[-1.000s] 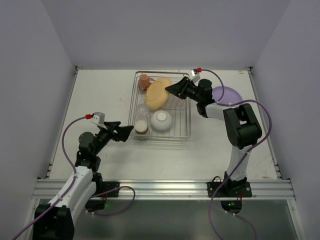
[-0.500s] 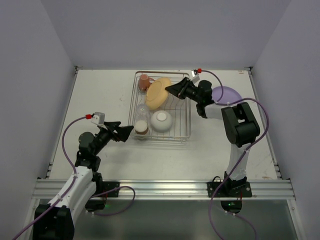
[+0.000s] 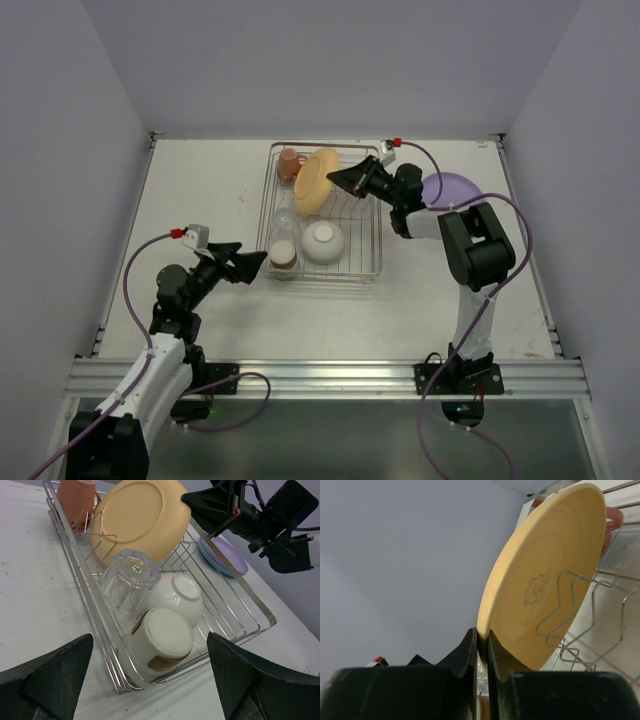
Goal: Unload the mixed dishes from the dish rack
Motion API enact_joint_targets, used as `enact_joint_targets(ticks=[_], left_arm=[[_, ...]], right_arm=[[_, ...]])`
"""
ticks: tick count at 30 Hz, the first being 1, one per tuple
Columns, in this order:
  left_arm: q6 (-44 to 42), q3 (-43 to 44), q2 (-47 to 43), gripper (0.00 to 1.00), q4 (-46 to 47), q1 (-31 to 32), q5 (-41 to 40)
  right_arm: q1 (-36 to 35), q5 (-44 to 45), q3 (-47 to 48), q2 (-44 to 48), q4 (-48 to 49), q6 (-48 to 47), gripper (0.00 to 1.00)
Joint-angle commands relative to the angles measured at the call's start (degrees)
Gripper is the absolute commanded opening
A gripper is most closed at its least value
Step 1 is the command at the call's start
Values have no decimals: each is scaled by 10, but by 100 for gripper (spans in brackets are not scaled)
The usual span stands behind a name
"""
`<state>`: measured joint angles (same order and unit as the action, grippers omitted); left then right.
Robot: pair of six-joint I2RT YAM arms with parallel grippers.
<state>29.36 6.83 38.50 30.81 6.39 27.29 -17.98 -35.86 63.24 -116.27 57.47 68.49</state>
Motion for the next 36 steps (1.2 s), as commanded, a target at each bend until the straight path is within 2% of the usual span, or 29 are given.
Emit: enact_joint_targets(ticks=[1, 10, 20, 27, 31, 36], left_arm=[[-1, 1, -5, 100, 18, 1, 10], [-3, 1, -6, 100, 17, 1, 7], [-2, 1, -6, 100, 16, 1, 7], [-4, 0, -10, 100, 15, 1, 6], [-4, -1, -13, 100, 13, 1, 3], [-4, -1, -13, 100, 12, 1, 3]], right_arm=[[0, -10, -1, -10, 60, 16, 0], [1, -17, -7, -26, 116, 51, 0], [12, -30, -31, -42, 277, 124, 0], [11, -38, -32, -38, 317, 145, 0], [12, -47, -33, -37, 372, 159, 0], [15, -51, -43, -17, 374, 154, 0]])
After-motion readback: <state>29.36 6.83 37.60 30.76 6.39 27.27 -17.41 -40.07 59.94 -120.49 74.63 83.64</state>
